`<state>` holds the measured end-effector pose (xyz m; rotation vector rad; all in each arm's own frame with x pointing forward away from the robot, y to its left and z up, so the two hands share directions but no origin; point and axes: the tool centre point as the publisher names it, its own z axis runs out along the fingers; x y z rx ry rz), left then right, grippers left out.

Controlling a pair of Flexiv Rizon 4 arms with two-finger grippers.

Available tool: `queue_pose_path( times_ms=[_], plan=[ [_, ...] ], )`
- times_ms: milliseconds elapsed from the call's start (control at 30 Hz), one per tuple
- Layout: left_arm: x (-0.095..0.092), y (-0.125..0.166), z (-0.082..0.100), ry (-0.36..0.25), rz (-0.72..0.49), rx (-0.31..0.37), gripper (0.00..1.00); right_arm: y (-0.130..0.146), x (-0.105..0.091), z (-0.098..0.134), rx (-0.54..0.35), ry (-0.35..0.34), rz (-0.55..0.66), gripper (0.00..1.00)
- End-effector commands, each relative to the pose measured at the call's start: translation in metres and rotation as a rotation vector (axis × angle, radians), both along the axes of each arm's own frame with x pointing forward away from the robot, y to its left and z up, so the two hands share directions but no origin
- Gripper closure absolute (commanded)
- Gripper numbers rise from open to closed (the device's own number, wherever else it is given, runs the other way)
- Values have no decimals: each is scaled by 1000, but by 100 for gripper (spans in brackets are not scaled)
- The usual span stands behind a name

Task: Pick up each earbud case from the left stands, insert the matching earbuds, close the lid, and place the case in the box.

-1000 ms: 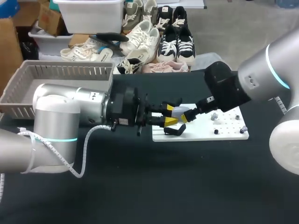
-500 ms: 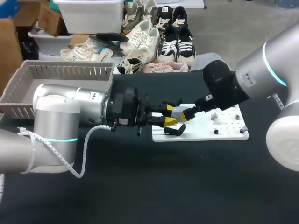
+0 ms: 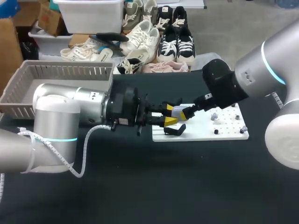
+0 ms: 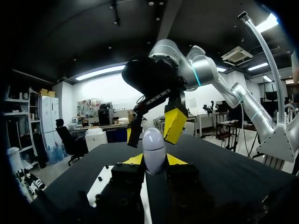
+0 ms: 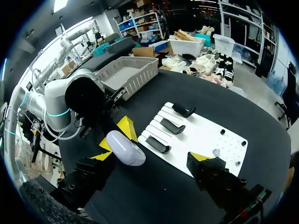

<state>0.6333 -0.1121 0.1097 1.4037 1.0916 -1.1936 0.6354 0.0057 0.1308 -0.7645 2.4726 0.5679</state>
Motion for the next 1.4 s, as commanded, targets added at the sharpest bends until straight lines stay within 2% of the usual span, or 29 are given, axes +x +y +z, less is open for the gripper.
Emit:
queue_pose_path(
  times_ms=[33, 400, 733, 967, 1133, 1333, 1400],
  plan=[
    [0, -1, -1, 0, -3, -2, 100, -2, 0, 3, -7, -7, -16, 0],
    [0, -1, -1, 0, -3, -2, 100, -2, 7, 20, -22, -40, -39, 0],
    [0, -1, -1, 0, -3, -2, 100, -21, 10, 42, -91, -125, -100, 0],
    [0, -1, -1, 0, -3, -2, 100, -52, 10, 42, -206, -167, -199, 0],
    [0, -1, -1, 0, -3, -2, 100, -72, 10, 36, -346, -190, -261, 0],
    [0, -1, -1, 0, -3, -2, 100, -93, 10, 24, -495, -172, -334, 0],
    [0, -1, -1, 0, -3, -2, 100, -102, 11, 17, -530, -143, -357, 0]
  ],
)
